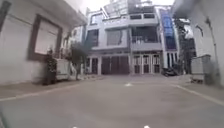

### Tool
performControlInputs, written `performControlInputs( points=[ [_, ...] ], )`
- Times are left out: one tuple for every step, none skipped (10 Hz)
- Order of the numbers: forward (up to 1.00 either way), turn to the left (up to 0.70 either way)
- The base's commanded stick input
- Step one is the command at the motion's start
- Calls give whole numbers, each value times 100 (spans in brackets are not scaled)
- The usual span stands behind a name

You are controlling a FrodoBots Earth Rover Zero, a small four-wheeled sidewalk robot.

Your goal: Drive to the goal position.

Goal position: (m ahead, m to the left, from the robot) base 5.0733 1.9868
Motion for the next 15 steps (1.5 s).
performControlInputs(
  points=[
    [100, 5],
    [100, 5],
    [100, 5],
    [100, 5],
    [100, 5],
    [100, 5],
    [100, 5],
    [100, 5],
    [100, 5],
    [100, 5],
    [100, 5],
    [100, 5],
    [100, 5],
    [100, 5],
    [100, 5]
  ],
)
